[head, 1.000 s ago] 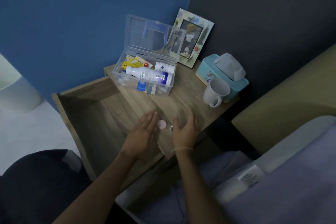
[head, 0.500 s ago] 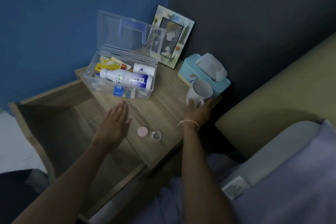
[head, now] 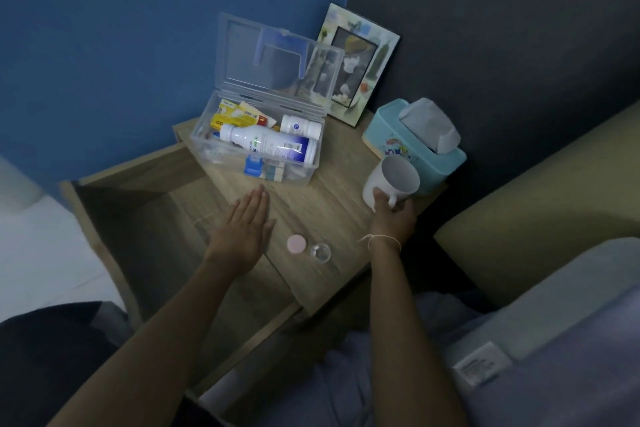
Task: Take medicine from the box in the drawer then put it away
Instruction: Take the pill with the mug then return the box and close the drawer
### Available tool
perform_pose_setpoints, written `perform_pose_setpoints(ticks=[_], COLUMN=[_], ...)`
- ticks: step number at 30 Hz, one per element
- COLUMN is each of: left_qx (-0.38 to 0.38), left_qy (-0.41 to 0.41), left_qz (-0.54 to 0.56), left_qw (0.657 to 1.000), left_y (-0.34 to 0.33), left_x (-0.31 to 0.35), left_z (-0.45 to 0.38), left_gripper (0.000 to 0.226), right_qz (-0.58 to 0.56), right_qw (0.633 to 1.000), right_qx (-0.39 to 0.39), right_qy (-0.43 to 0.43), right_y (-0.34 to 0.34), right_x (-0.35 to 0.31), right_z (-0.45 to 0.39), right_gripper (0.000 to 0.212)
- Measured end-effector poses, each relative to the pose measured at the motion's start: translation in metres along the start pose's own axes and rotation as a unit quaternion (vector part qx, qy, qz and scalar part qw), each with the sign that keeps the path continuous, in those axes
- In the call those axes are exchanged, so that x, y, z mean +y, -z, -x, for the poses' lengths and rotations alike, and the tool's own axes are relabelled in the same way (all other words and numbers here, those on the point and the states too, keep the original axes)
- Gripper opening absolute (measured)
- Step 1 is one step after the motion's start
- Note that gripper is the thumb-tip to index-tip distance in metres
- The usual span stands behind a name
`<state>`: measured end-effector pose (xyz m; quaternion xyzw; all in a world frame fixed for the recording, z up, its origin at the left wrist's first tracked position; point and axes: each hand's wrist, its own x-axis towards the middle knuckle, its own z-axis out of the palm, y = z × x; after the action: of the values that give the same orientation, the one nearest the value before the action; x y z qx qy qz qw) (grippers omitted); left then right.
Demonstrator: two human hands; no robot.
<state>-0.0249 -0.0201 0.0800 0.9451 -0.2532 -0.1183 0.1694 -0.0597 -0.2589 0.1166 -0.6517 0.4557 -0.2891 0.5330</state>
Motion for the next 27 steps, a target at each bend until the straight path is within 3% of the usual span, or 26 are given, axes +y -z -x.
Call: perform_pose_setpoints(ticks=[9,19,23,27], left_qx=[-0.004,-0.015,-0.012,0.008], left_qy=[0.011,0.007,0.004,0.011], left_qz=[-0.008,-0.008,-0.006,0.073], left_qw=[1.000,1.000,1.000,0.997], left_y=[-0.001,0.001,0.000,0.010], left_x=[0.001,0.000,0.000,-0.004], left_z=[-0.003,-0.003,-0.004,-0.001], left_gripper=[0.058,0.059,0.059,0.057], right_qz=[0.010,0.037,0.064,0.144], right_qw=[0.992,0.988,0.987,0.979], right_qx=[-0.114,-0.134,-0.132,-0.102], right_qy=[0.047,0.064,0.063,0.100], right_y=[0.000,0.018,0.020,0.023], right_x=[0.011,0.024,0.016,0.003], right_z=[0.070,0.085,0.092,0.098], right_gripper=[0.047,0.052,0.061,0.089])
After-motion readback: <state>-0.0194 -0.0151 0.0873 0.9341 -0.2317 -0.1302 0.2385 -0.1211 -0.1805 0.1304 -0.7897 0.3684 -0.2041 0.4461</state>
